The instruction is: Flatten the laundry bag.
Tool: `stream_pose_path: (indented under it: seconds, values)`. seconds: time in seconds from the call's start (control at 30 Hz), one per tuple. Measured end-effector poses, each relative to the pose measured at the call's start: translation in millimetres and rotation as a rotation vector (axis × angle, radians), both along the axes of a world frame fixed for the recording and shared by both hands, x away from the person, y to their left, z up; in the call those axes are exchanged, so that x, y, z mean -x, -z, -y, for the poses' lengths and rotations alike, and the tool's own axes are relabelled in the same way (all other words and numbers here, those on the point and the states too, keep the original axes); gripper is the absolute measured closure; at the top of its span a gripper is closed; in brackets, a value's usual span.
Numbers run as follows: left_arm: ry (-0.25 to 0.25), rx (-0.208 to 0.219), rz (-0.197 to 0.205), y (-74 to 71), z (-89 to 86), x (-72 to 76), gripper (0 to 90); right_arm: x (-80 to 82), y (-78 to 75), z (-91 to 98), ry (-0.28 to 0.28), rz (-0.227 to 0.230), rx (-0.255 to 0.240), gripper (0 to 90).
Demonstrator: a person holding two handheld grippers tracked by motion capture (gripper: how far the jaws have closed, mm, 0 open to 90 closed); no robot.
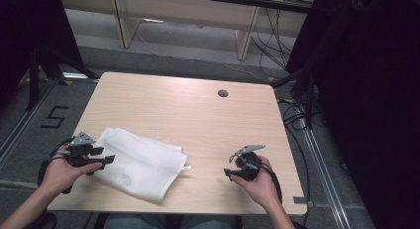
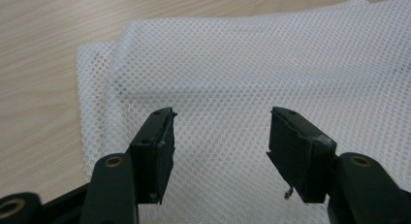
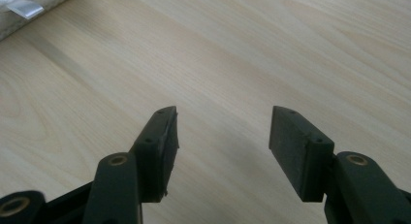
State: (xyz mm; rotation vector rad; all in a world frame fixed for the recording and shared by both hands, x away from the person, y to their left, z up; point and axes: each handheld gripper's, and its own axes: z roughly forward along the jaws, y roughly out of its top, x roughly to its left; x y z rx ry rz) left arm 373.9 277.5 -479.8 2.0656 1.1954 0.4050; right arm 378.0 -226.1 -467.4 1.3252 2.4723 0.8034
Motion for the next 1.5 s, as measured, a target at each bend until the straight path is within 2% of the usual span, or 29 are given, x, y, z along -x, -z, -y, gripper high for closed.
stream_pose_path:
  seconds: [0.07,0.1,0.2,0.23,0.27,0.3,0.33,0.43,0.47,0.5,0.53,0.7,0.73,0.8,0.83,0.87,0.9,0.93,0.97,1.03,1.1,1.2,1.23,1.27,1.33,1.4,1.43,1.47,1.5]
  values:
    - [0.009,-0.009,-0.005,0.2,0.1,-0.8,42.3,-3.0,2.6,2.4,-0.002,0.014,0.0,44.7]
    - [0.003,0.003,-0.003,1.2,1.9,-0.6,42.7,-3.4,1.2,4.5,-0.009,-0.001,0.005,44.7]
    - [0.022,0.0,-0.006,0.3,4.5,1.0,45.4,-5.1,1.5,6.6,0.004,-0.002,-0.009,44.8]
    - [0.052,0.006,-0.011,-0.8,9.2,3.1,47.8,-5.6,1.7,8.0,0.013,0.002,-0.017,45.0]
    - [0.052,0.006,-0.011,-0.8,9.2,3.1,50.0,-5.0,1.1,7.5,0.022,-0.006,-0.025,45.1]
    - [0.085,0.033,-0.019,-0.6,16.9,5.8,54.1,-5.1,1.4,7.7,0.021,-0.007,-0.027,45.1]
    - [0.106,0.036,-0.025,-0.5,19.4,6.7,57.6,-5.0,1.2,7.6,0.019,-0.01,-0.027,45.1]
    - [0.169,0.01,-0.042,2.1,28.8,10.4,61.7,-5.0,0.0,6.2,0.015,-0.006,-0.019,45.1]
    - [0.179,-0.007,-0.044,2.6,31.7,11.3,61.4,-5.0,-0.4,6.1,0.005,-0.003,-0.01,45.1]
    - [0.19,-0.019,-0.045,3.1,34.1,11.6,60.3,-5.0,1.5,4.3,0.017,0.013,-0.031,45.1]
    - [0.211,-0.032,-0.042,2.4,35.0,11.1,58.3,-4.3,-0.4,4.1,0.017,-0.005,-0.016,45.1]
    - [0.126,-0.004,0.007,-6.8,27.7,1.3,48.0,-4.9,-0.1,4.2,0.008,-0.006,-0.013,45.2]
    - [0.124,-0.031,0.013,-8.5,23.4,-2.7,47.0,-5.4,1.9,2.4,0.026,0.006,-0.042,45.1]
    - [0.096,-0.047,0.03,-9.9,17.4,-10.2,46.4,-6.6,0.1,4.2,0.004,-0.008,-0.018,45.1]
    - [0.07,-0.045,0.037,-10.3,17.2,-13.5,46.4,-6.8,-0.1,3.2,0.012,-0.01,-0.023,45.1]
    - [0.07,-0.045,0.037,-10.3,17.2,-13.5,46.1,-6.8,-0.1,3.2,0.012,-0.01,-0.023,45.1]
    - [0.064,-0.054,0.062,-10.7,16.4,-20.6,45.7,-7.7,-1.0,2.2,0.017,-0.009,-0.03,45.1]
    - [0.066,-0.062,0.038,-12.3,14.8,-24.5,45.5,-8.7,-0.5,3.2,0.004,0.01,-0.027,45.0]
    - [0.066,-0.065,0.032,-12.4,14.1,-27.9,45.0,-8.7,-3.0,3.0,0.01,-0.008,-0.032,45.0]
    - [0.044,-0.078,0.02,-10.5,12.3,-41.2,44.5,-9.4,-1.6,1.6,0.019,0.014,-0.057,45.0]
    - [0.027,-0.099,0.017,-7.6,12.2,-54.4,43.7,-9.3,-4.2,1.5,0.013,-0.006,-0.036,45.0]
    - [0.004,-0.091,0.01,-2.0,16.1,-73.0,43.3,-8.2,-4.6,-1.2,0.02,-0.012,-0.052,45.0]
    - [0.004,-0.091,0.01,-2.0,16.1,-73.0,42.6,-8.5,-5.0,-0.8,0.013,-0.005,-0.048,45.0]
    - [-0.018,-0.082,-0.003,1.7,20.0,-84.4,42.2,-9.2,-4.0,-1.4,0.006,0.007,-0.051,45.0]
    - [-0.045,-0.102,0.015,7.0,25.1,-94.1,42.3,-9.2,-5.5,-2.1,0.005,-0.011,-0.047,45.0]
    - [-0.06,-0.095,-0.007,10.6,27.2,-101.2,42.5,-9.4,-4.2,-2.9,-0.005,-0.009,-0.046,45.0]
    - [-0.072,-0.096,-0.035,11.0,27.5,-104.2,42.5,-9.6,-1.6,-4.5,0.007,0.003,-0.068,45.0]
    - [-0.087,-0.1,-0.027,14.5,28.9,-106.8,43.4,-9.6,-2.4,-3.5,-0.007,-0.004,-0.048,45.0]
    - [-0.087,-0.109,-0.044,15.3,29.1,-108.2,43.8,-8.8,-3.4,-4.2,0.006,-0.015,-0.056,45.1]
